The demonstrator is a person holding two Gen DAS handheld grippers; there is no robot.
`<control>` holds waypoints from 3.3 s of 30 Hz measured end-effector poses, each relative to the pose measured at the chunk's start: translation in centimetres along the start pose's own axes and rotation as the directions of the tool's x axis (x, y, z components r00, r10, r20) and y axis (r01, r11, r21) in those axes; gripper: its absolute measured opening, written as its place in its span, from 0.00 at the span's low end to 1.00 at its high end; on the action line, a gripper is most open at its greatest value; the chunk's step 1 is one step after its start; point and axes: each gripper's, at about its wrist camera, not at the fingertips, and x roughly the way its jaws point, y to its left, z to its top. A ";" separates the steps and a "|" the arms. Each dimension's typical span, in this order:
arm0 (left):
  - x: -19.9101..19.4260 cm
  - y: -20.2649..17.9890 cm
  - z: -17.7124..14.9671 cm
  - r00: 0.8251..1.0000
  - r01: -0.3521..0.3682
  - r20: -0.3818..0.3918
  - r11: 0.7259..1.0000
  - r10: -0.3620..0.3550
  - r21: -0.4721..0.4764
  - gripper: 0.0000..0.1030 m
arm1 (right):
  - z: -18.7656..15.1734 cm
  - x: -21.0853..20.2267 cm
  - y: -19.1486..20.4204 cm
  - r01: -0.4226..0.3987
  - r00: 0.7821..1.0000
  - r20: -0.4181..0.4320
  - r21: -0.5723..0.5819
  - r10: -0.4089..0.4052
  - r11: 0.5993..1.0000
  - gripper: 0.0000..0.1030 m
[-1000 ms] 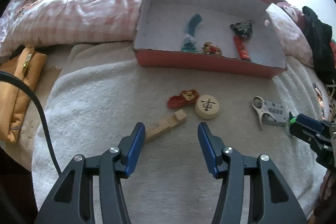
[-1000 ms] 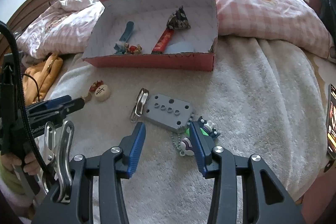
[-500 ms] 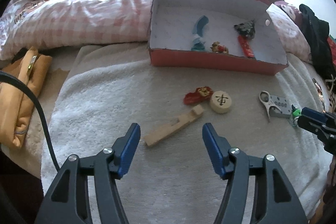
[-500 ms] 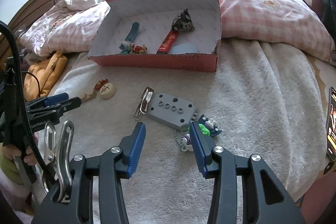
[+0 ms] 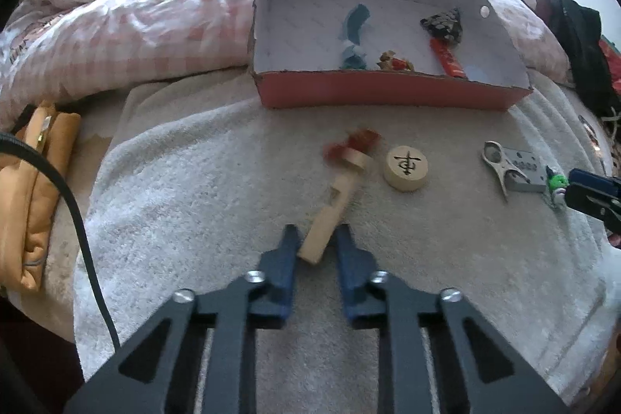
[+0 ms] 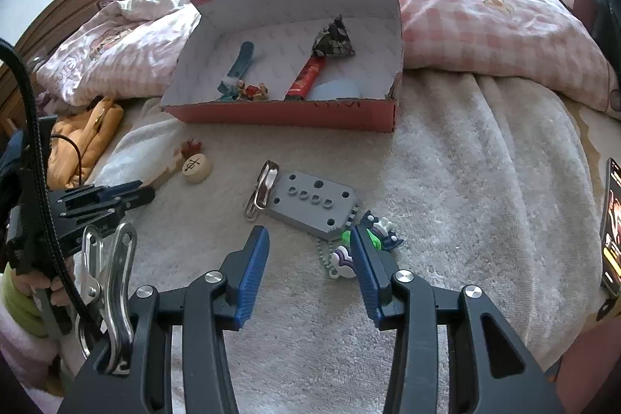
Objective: Organize objects
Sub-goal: 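Close the left gripper on the wooden block while the right grips the green toy keychain, then carry the wooden block and green keychain with both grippers over the shoebox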
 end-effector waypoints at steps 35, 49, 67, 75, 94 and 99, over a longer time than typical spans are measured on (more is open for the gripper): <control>-0.5 -2.4 -0.7 0.997 0.073 0.010 0.997 -0.072 -0.041 0.10 | -0.8 2.6 -0.7 0.104 0.993 -0.052 -0.050 -0.107 0.993 0.51; -2.0 -2.4 -1.1 0.992 0.126 0.028 0.990 -0.124 -0.071 0.10 | -0.9 1.8 -2.6 0.099 0.995 -0.036 0.058 -0.097 0.993 0.28; -4.5 -2.3 0.1 0.988 0.134 0.089 0.988 -0.127 -0.077 0.10 | 0.1 -1.1 0.1 0.009 1.000 0.029 0.026 -0.010 1.000 0.28; -4.9 -2.4 2.2 0.985 0.136 0.117 0.988 -0.128 -0.066 0.10 | 2.0 -1.1 0.3 -0.003 0.999 0.047 0.002 0.003 1.000 0.28; -3.2 -3.3 9.3 0.980 0.112 0.170 0.993 -0.106 -0.027 0.10 | 8.2 0.8 1.0 -0.003 0.995 0.099 -0.047 0.008 0.999 0.28; -2.0 -3.1 11.6 0.980 0.092 0.178 0.996 -0.090 -0.005 0.10 | 10.2 1.7 1.1 0.000 0.994 0.112 -0.049 0.006 0.999 0.28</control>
